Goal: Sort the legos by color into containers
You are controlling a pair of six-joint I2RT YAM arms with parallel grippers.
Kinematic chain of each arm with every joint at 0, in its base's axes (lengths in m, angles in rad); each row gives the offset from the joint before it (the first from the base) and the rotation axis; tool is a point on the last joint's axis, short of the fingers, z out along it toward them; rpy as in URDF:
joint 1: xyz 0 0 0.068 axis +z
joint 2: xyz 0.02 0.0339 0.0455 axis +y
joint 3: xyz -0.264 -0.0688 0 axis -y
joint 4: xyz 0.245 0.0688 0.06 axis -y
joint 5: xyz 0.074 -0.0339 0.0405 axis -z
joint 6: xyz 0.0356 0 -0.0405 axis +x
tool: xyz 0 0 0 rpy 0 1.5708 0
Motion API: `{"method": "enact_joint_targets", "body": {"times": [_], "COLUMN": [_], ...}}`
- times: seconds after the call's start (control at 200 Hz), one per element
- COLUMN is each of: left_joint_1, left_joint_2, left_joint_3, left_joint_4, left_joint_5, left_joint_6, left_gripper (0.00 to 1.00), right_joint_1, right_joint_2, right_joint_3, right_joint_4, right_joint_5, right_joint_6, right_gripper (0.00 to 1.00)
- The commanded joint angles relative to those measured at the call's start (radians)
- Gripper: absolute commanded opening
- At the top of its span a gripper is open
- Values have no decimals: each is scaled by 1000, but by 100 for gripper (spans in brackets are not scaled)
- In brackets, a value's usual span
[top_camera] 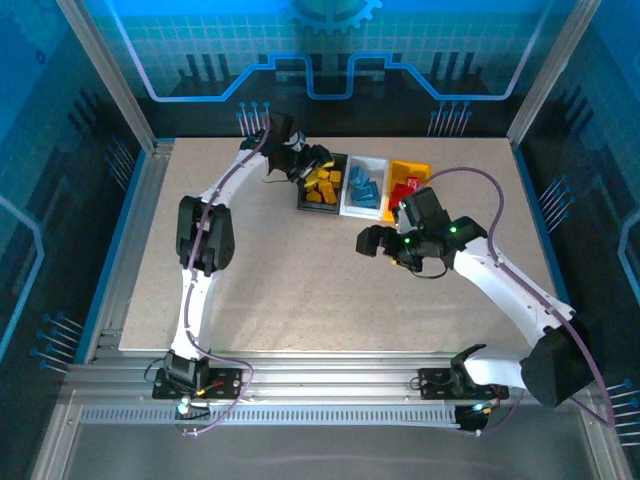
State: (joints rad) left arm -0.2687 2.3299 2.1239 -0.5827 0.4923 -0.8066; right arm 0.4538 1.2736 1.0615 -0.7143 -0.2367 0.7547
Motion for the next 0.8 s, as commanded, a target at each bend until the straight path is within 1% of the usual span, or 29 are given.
{"method": "enact_joint_targets", "body": {"times": [0.0, 0.095, 0.17, 0.215, 0.265, 0.295, 0.315, 0.335, 0.405, 0.505, 0.59, 0.64, 0.73, 0.795], "left_joint_1": [8, 12, 21, 30, 43, 52, 60, 65, 86, 105, 129, 142, 148, 150], "left_joint_2": [-107, -175, -265, -328, -407, -451, -491, -525, -651, -823, -957, -1026, -1129, -1201], "left_joint_3": [-9, -45, -102, -153, -228, -275, -309, -343, -464, -645, -799, -872, -1000, -1104], "left_joint_4": [-54, -67, -87, -95, -99, -102, -103, -103, -103, -91, -43, -19, 27, 108], "left_joint_5": [-5, -14, -35, -48, -62, -73, -79, -85, -118, -210, -285, -334, -458, -534], "left_joint_6": [35, 59, 101, 129, 159, 175, 187, 197, 235, 300, 301, 304, 340, 382], "left_gripper": [66, 68, 69, 72, 80, 87, 96, 99, 99, 99, 99, 99, 99, 99], "right_joint_1": [-15, -36, -64, -84, -110, -126, -135, -144, -166, -184, -201, -236, -318, -388], "right_joint_2": [36, 64, 66, 58, 36, 23, 15, 7, -31, -91, -134, -144, -124, -89], "right_joint_3": [68, 116, 148, 154, 147, 141, 136, 132, 112, 55, -5, -24, -34, -50], "right_joint_4": [-14, -23, -20, 3, 51, 92, 113, 135, 217, 350, 447, 484, 512, 527], "right_joint_5": [-9, -9, 5, 13, 16, 16, 18, 23, 54, 126, 218, 241, 240, 240], "right_joint_6": [-43, -73, -104, -120, -131, -138, -145, -152, -208, -331, -446, -482, -531, -555], "right_gripper": [100, 100, 100, 100, 100, 100, 100, 100, 100, 100, 100, 100, 100, 100]}}
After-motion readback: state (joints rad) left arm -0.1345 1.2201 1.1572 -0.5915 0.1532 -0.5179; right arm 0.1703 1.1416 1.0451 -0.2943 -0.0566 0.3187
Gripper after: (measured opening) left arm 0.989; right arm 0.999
